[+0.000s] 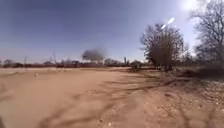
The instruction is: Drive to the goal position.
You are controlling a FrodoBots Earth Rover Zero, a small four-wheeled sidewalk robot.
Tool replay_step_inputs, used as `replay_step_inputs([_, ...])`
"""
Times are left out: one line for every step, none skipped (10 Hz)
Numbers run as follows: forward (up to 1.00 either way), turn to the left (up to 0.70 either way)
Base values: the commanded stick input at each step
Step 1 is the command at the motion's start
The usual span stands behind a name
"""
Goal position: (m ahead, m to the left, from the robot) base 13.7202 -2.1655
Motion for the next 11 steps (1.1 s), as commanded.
replay_step_inputs([1.00,0.00])
replay_step_inputs([1.00,0.00])
replay_step_inputs([1.00,0.00])
replay_step_inputs([1.00,0.00])
replay_step_inputs([1.00,0.00])
replay_step_inputs([1.00,0.00])
replay_step_inputs([1.00,0.00])
replay_step_inputs([1.00,0.00])
replay_step_inputs([1.00,0.00])
replay_step_inputs([1.00,0.00])
replay_step_inputs([1.00,0.00])
